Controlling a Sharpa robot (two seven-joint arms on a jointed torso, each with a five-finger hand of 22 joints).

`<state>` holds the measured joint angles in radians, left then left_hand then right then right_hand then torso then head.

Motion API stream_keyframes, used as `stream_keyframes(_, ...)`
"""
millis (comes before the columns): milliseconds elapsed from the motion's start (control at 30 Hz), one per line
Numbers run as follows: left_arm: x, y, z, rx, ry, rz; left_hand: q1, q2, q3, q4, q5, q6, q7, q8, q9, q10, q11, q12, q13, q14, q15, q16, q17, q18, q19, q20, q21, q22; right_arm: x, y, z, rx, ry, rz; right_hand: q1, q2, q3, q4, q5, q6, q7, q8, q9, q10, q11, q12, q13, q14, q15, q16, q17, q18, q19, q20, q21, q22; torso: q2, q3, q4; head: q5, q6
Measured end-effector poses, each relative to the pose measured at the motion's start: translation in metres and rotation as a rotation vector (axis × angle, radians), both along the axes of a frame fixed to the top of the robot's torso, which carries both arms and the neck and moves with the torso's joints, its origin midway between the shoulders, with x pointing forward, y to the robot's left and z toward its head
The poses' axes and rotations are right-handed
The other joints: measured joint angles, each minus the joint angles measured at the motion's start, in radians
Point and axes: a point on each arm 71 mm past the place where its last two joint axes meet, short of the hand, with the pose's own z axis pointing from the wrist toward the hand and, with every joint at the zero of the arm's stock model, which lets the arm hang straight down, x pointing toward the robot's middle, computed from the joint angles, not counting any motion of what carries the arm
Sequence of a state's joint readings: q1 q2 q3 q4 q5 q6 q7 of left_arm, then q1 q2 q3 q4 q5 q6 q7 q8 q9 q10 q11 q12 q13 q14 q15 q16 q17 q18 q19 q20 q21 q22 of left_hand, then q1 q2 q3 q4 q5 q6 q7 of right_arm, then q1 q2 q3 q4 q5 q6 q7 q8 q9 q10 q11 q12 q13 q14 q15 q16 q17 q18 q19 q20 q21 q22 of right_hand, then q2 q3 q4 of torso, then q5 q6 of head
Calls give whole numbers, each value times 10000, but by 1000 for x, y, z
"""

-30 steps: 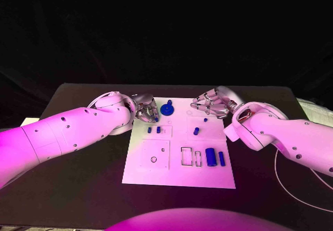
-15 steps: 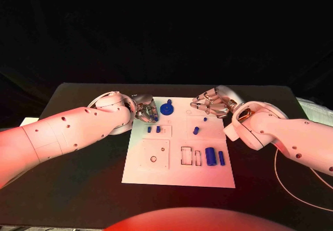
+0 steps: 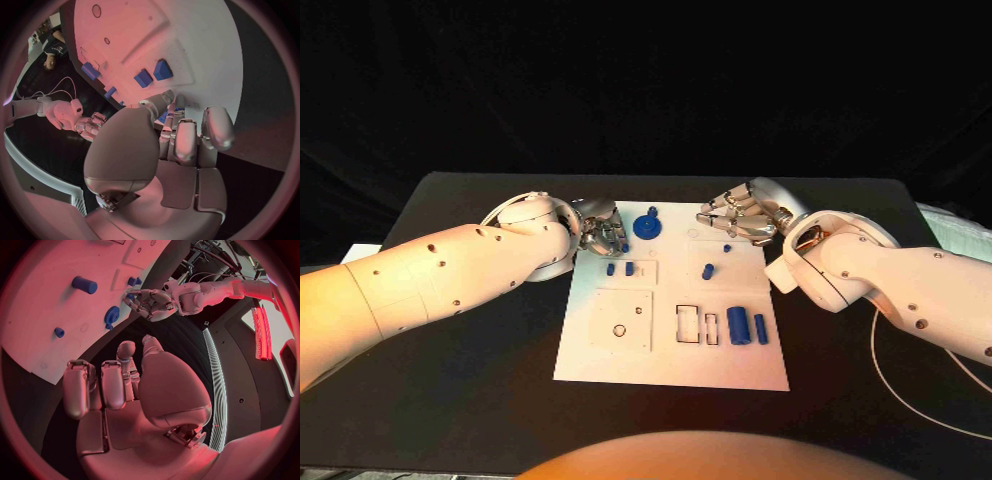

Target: Assemble the parts on the task board

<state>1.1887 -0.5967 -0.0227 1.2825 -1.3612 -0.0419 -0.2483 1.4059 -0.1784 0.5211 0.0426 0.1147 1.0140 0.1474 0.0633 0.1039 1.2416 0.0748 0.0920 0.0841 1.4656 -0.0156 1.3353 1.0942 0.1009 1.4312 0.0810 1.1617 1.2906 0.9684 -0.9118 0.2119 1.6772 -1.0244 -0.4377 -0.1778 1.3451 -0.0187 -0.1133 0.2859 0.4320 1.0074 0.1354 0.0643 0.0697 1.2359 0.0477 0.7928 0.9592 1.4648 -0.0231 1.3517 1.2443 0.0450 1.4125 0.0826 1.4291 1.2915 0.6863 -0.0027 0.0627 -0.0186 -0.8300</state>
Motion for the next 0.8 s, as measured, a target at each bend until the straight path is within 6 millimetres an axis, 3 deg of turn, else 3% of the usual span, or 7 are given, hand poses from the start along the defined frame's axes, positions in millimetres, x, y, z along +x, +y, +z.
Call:
stream_keyframes(300, -2, 15, 2, 7, 15, 260, -21, -126, 93, -41, 1, -322, 71, 0, -162, -141, 68, -112, 0, 19, 20, 0, -24, 2, -20, 51, 0, 35, 3, -7, -3, -110, 46, -178, 332, 110, -28, -30, -48, -54, -53, 0, -1, -785, 25, -1653, -1442, 0, 0, -679, -726, 161, -506, -4, -475, -718, -9, -7, -5, -13, 33)
stream_keyframes(433, -1, 30, 7, -318, 7, 611, -21, -126, 284, -124, 2, -312, 77, 60, -171, -169, 96, -113, 0, -1, 71, 0, -49, 0, -77, 107, -177, -34, 7, -15, -5, -313, 47, -311, 1381, 127, 268, -357, -771, -66, 3, 0, -1, -1214, 82, -2984, -2715, 0, 0, -989, -1014, 319, -576, 34, -629, -968, -31, -1, -5, -19, 58)
stream_keyframes(533, 1, 45, 14, -1304, 68, 1037, 75, -30, 556, -199, 2, 2, 131, 217, -171, -352, 171, -191, -14, -190, 169, -503, -1037, 23, -539, 189, -1273, -725, 11, -21, -7, -675, -71, -322, 2032, 82, 537, -618, -1205, -53, 22, 51, 1, -1561, 167, -3970, -3614, 0, 0, -1246, -1311, 319, -576, 34, -697, -1044, -46, 3, -5, -21, 110)
stream_keyframes(633, 0, 55, 20, -2939, 325, 1489, 57, 10, 684, -158, 79, 292, 193, 348, -155, -360, 187, -114, -9, -787, 201, -1371, -2451, 391, -1224, 229, -2721, -1608, 13, -24, -7, -1182, -307, -176, 2417, -38, 837, -713, -1513, 83, 33, 79, 7, -1757, 211, -4875, -4561, 14, 92, -1335, -1419, 319, -611, 70, -746, -1092, -61, 3, -5, -15, 161)
stream_keyframes(733, -4, 62, 24, -5135, 846, 2008, -64, 131, 641, -110, 88, 541, 147, 489, -122, -101, 77, 247, 140, -1161, 185, -1898, -3253, 419, -1705, 218, -3650, -2163, 14, -25, -6, -1938, -684, 146, 2612, -191, 1112, -724, -1713, 380, 23, 87, 6, -1699, 270, -5580, -5508, 17, 90, -1414, -1487, 319, -647, 106, -813, -1151, -72, -1, -5, -19, 207)
stream_keyframes(767, -6, 63, 25, -5801, 1016, 2147, -91, 158, 565, -112, 88, 543, 145, 510, -122, -102, 77, 312, 169, -1257, 179, -2021, -3441, 555, -1830, 215, -3888, -2307, 14, -24, -6, -2203, -811, 257, 2622, -201, 1147, -714, -1757, 452, 21, 87, 6, -1698, 270, -5684, -5659, 17, 90, -1414, -1507, 319, -647, 106, -813, -1165, -75, -5, 0, -27, 227)
stream_keyframes(800, -8, 65, 26, -6668, 1244, 2354, -113, 181, 497, -98, 88, 543, 146, 510, -122, -103, 75, 359, 192, -1372, 181, -2142, -3624, 556, -1944, 213, -4133, -2458, 14, -23, -6, -2561, -990, 410, 2622, -201, 1181, -679, -1830, 519, 25, 87, 6, -1698, 271, -5791, -5824, 17, 90, -1456, -1528, 318, -647, 106, -813, -1182, -77, -7, 0, -34, 244)
